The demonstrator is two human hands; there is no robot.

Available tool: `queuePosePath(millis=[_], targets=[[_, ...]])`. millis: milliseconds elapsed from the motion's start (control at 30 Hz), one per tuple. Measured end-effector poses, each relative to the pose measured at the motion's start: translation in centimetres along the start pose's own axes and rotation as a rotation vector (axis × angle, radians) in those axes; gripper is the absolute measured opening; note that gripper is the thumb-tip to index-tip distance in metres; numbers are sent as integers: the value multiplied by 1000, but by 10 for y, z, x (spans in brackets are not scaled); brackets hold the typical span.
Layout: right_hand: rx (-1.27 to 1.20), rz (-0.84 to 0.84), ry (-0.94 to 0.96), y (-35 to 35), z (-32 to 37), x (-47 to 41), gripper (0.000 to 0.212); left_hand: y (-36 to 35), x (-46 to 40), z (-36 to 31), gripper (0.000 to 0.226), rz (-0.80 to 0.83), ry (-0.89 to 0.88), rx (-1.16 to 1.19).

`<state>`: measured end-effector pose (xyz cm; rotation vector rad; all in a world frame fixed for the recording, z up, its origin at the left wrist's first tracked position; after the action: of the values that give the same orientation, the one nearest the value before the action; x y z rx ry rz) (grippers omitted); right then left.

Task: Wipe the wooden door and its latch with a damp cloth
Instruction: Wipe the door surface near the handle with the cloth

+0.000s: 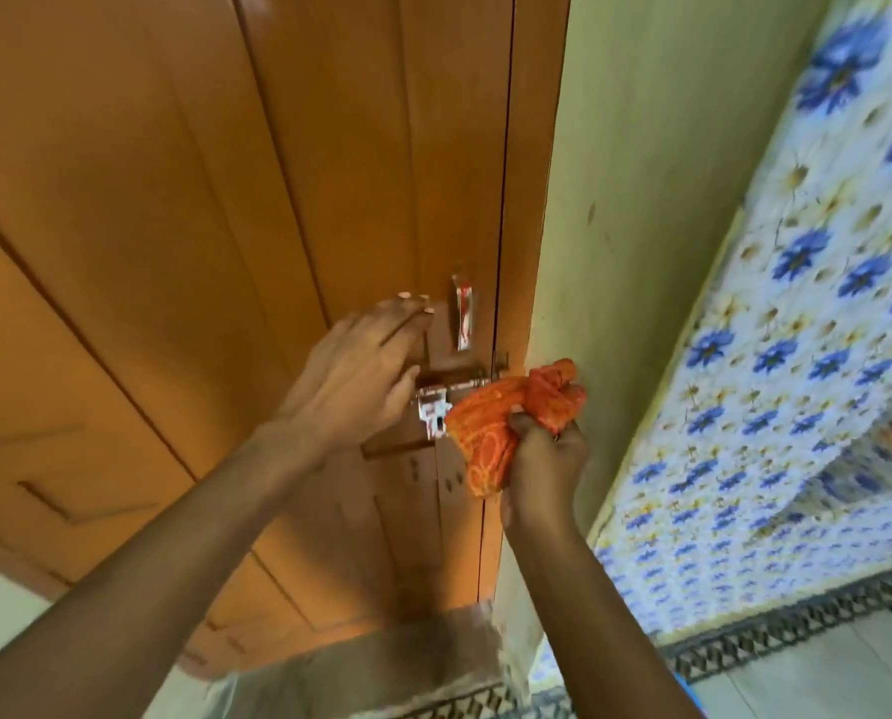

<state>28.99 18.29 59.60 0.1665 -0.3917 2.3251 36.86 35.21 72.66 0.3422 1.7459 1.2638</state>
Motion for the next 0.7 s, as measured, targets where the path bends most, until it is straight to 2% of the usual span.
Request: queuePosePath(millis=[33, 200, 367, 467, 600, 633, 700], targets=[[16, -60, 53, -6, 6, -12, 19, 1, -10, 9, 61, 12, -42, -74], [273, -263, 312, -42, 53, -44, 40, 8, -45, 54, 67, -42, -148, -361], [400, -287, 578, -99, 79, -60, 46, 1, -59, 104, 71, -43, -227, -546], [489, -307, 682, -131, 68, -52, 56, -7, -58, 115, 73, -97, -293, -630], [651, -307, 858, -151, 42, -38, 56, -10, -57, 114, 72, -156, -347, -639], [642, -323, 861, -145, 37, -40, 57, -11, -57, 113, 72, -164, -355, -631], [540, -373, 735, -130, 29, -50, 67, -12, -56, 115, 71, -185, -371, -639]])
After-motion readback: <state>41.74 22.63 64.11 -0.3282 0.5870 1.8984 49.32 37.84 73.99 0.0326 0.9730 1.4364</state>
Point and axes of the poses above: each hand's wrist, its own x-axis away from the middle knuckle, its own y-axis out of the back of the hand, z = x × y, the point moved 9 cm from there along -x, towards the middle knuckle, and after that the axes turned 14 degrees about x, right-handed, at the moved point
